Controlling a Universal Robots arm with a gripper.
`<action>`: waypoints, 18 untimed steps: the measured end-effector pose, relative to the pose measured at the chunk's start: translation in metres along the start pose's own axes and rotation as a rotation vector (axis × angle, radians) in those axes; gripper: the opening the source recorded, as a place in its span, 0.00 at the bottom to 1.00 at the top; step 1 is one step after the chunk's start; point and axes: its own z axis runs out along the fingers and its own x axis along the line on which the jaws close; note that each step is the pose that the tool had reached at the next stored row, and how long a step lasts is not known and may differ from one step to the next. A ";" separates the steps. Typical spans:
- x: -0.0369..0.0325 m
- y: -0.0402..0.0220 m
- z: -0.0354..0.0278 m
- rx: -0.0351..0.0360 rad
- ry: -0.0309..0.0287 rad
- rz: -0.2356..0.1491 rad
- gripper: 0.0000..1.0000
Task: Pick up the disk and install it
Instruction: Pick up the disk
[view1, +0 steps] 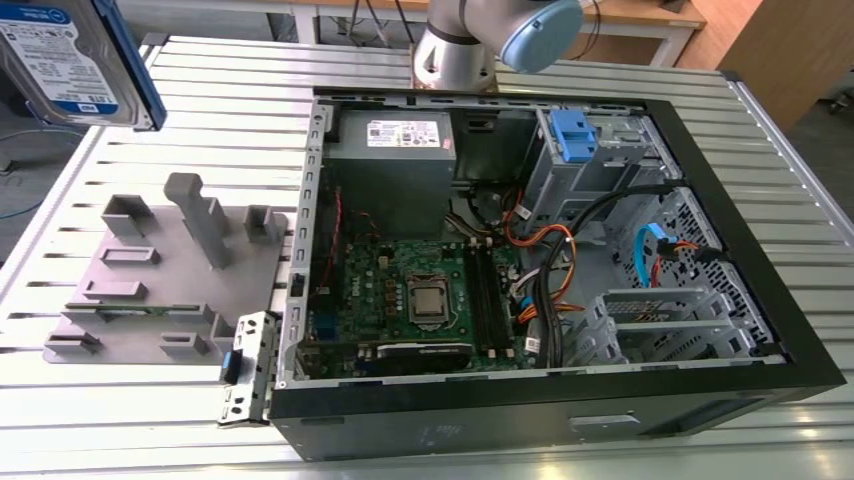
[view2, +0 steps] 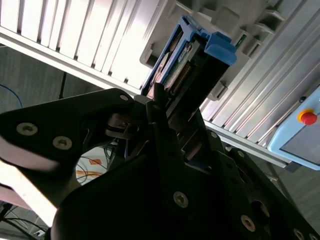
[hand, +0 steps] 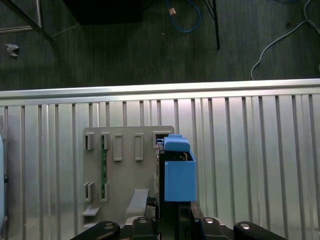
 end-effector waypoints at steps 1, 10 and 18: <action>0.0000 0.0000 -0.0010 -0.0001 0.0000 0.000 0.35; -0.0001 0.0002 -0.0051 0.0001 -0.0001 0.000 0.35; -0.0001 0.0002 -0.0052 -0.0001 -0.0001 0.000 0.35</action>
